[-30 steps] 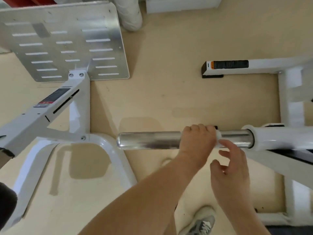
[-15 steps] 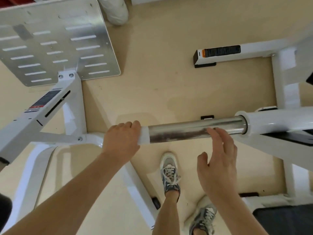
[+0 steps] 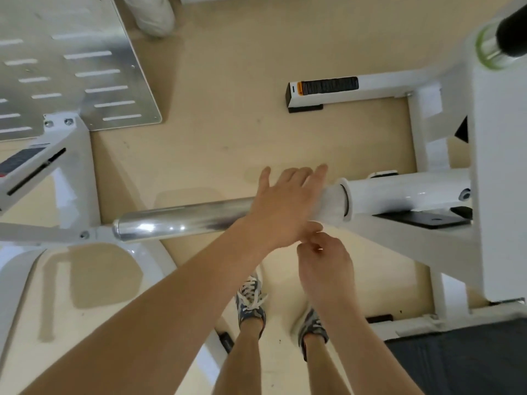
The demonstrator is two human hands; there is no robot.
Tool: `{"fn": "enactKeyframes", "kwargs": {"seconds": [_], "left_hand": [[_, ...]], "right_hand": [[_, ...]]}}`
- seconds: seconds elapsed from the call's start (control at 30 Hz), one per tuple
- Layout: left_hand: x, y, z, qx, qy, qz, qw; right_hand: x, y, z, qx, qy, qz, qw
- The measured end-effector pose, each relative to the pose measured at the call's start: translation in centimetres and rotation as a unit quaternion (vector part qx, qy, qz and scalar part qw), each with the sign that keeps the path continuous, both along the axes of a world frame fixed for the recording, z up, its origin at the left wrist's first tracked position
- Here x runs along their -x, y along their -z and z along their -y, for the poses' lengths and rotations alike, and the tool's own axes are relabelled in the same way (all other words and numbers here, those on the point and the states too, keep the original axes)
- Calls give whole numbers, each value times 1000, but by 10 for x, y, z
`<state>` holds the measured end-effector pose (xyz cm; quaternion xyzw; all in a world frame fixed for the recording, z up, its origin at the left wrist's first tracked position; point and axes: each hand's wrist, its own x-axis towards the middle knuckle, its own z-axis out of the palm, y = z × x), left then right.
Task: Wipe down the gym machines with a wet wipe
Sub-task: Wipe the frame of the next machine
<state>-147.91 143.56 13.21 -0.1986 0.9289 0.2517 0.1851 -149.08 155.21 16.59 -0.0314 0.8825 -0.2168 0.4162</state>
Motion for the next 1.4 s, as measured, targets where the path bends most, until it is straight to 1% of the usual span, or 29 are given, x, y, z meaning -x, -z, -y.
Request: {"fn": "enactKeyframes", "kwargs": {"seconds": [0.03, 0.1, 0.13, 0.17, 0.23, 0.27, 0.3, 0.33, 0.4, 0.47, 0.53, 0.57, 0.6, 0.63, 0.67, 0.7, 0.73, 0.8, 0.87, 0.93, 1.0, 1.07, 1.13, 1.2, 1.23, 1.3, 1.4], "left_hand": [[-8, -5, 5, 3, -23, -21, 1000], [-25, -10, 8, 38, -46, -72, 996], [-32, -9, 5, 50, -37, -77, 995], [-37, -6, -1, 66, -25, -70, 995], [-37, 2, -18, 108, -20, -42, 993], [-31, 7, -25, 115, -25, -39, 992], [-21, 11, -29, 116, -22, -44, 992], [-10, 11, -30, 98, -5, -39, 994], [11, 9, -19, 41, -9, -40, 998], [20, 7, -3, -36, -80, -26, 996], [22, 2, 2, -116, -190, -77, 972], [26, -4, -3, -144, -211, -100, 962], [32, -8, -11, -158, -193, -108, 962], [41, -12, -22, -168, -152, -96, 969], [49, -12, -33, -150, -89, -74, 982], [56, -12, -45, -97, -30, -48, 994], [59, -8, -53, -29, 8, -36, 999], [54, -1, -57, 82, 50, -36, 995], [39, 2, -56, 142, 87, -48, 985], [23, 4, -58, 180, 117, -63, 975], [13, 6, -59, 202, 141, -63, 967], [22, 0, -60, 211, 149, -55, 964], [48, -3, -60, 186, 144, -28, 972], [73, -3, -63, 154, 136, 30, 978], [79, -2, -66, 153, 139, 36, 978], [72, 1, -70, 167, 164, 11, 972], [38, -4, -69, 178, 208, -69, 959]], "right_hand": [[-5, -2, -7, 3, -68, -59, 996], [-11, -2, -14, 70, -141, -175, 972], [-10, 0, -13, 92, -176, -208, 958], [-7, 5, -10, 97, -209, -218, 948], [1, 12, -6, 77, -265, -204, 939], [5, 13, -7, 80, -273, -196, 938], [9, 13, -12, 89, -263, -193, 941], [12, 10, -18, 95, -245, -184, 947], [15, 3, -33, 101, -203, -167, 959], [14, -4, -46, 109, -159, -161, 968], [15, -7, -54, 114, -132, -146, 974], [16, -7, -57, 112, -123, -132, 977], [18, -8, -59, 109, -115, -115, 981], [20, -8, -61, 107, -111, -98, 983], [22, -8, -63, 103, -110, -87, 985], [22, -8, -64, 101, -111, -78, 986], [23, -8, -66, 100, -109, -69, 987], [23, -9, -71, 97, -102, -39, 989], [24, -10, -78, 97, -101, -20, 990], [27, -11, -86, 99, -90, -12, 991], [30, -12, -93, 94, -80, -1, 992], [35, -13, -100, 88, -70, 8, 994], [37, -14, -107, 85, -52, 19, 995], [37, -19, -111, 83, -47, 31, 995], [37, -22, -113, 85, -49, 35, 995], [37, -29, -118, 98, -48, 32, 993], [40, -44, -127, 119, -21, 24, 992]]}}
